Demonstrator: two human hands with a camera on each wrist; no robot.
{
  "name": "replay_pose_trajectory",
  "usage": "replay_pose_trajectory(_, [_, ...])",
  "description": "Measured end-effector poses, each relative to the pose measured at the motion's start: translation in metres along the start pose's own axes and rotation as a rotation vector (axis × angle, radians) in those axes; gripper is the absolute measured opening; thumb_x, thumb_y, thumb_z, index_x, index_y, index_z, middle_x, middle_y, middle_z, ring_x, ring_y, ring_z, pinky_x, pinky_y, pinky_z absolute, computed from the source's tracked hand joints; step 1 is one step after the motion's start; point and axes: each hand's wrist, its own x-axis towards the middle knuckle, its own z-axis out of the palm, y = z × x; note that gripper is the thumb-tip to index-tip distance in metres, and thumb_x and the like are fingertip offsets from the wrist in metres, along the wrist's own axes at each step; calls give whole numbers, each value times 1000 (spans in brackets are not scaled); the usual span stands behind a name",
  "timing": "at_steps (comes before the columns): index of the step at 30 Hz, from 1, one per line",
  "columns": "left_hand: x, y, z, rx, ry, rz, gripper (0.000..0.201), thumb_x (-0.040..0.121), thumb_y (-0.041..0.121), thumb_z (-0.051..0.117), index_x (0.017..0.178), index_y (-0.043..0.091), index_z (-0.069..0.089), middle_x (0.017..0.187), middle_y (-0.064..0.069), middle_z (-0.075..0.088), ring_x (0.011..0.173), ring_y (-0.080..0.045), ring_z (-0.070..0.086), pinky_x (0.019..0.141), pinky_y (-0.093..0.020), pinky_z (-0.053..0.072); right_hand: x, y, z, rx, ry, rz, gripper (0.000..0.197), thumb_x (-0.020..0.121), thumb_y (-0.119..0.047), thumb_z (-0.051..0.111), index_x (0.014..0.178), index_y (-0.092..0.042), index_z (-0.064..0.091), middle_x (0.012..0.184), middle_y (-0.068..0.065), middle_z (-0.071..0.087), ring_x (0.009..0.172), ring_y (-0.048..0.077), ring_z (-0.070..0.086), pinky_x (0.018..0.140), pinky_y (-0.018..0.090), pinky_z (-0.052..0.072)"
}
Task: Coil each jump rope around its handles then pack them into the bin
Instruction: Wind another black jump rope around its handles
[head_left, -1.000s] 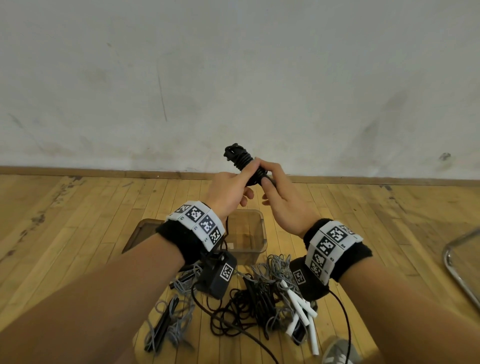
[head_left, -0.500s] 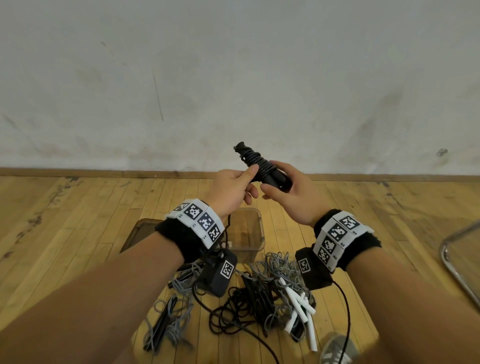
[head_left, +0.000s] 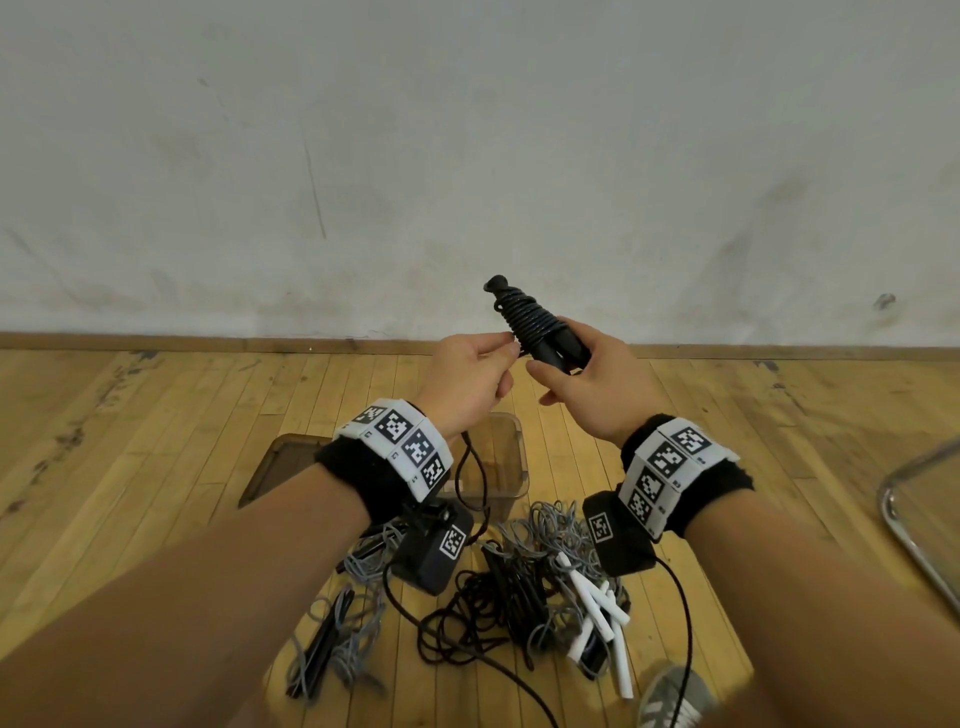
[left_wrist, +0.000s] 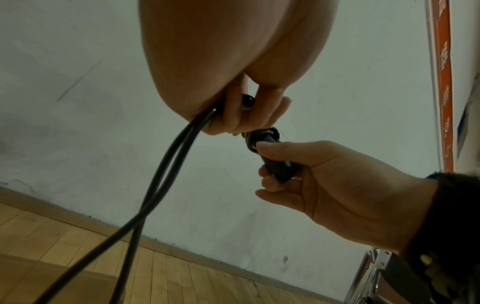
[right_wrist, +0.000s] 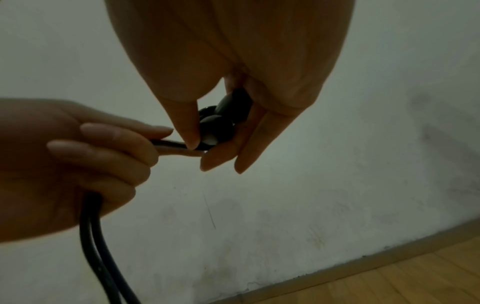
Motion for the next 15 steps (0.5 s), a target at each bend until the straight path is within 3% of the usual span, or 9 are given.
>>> replay_pose_trajectory(3, [-1, 3, 2, -42, 8, -11, 25, 105, 28, 54, 120, 17, 71, 55, 5, 54, 45, -7, 44, 49, -19, 38, 3, 5, 3, -99, 30, -3, 65, 89, -28, 75, 148, -27, 48, 115, -9, 70, 69, 5, 73, 61, 9, 51])
replay_pose_trajectory(5, [-2, 3, 3, -56, 23, -18, 28, 105, 36, 54, 110, 17, 74, 55, 5, 55, 44, -8, 45, 50, -20, 40, 4, 7, 6, -192, 59, -22, 73, 87, -34, 76, 152, -30, 43, 120, -10, 69, 84, 9, 73, 76, 19, 56])
replay_pose_trajectory(7, [-1, 2, 3, -57, 54, -17, 32, 105, 40, 53, 104, 16, 74, 52, 5, 55, 43, -10, 45, 50, -23, 40, 3, 9, 10, -264, 90, -74, 69, 86, -33, 77, 147, -31, 45, 116, -8, 70, 88, 12, 69, 80, 26, 55])
replay_pose_trajectory(11, [0, 0, 0, -17, 104, 5, 46, 103, 46, 54, 100, 6, 77, 51, 2, 55, 43, -12, 46, 49, -23, 41, 1, 10, 18, -235, 73, -162, 60, 88, -21, 75, 136, -33, 41, 105, -2, 70, 77, 12, 69, 68, 27, 56])
replay_pose_trajectory(15, [3, 0, -5, 40, 177, 63, 46, 105, 37, 53, 92, -1, 75, 52, 1, 56, 41, -11, 45, 46, -20, 39, 2, 8, 18, 6, -39, -144, 49, 96, -24, 65, 137, -34, 38, 102, 2, 71, 75, 18, 73, 71, 40, 63])
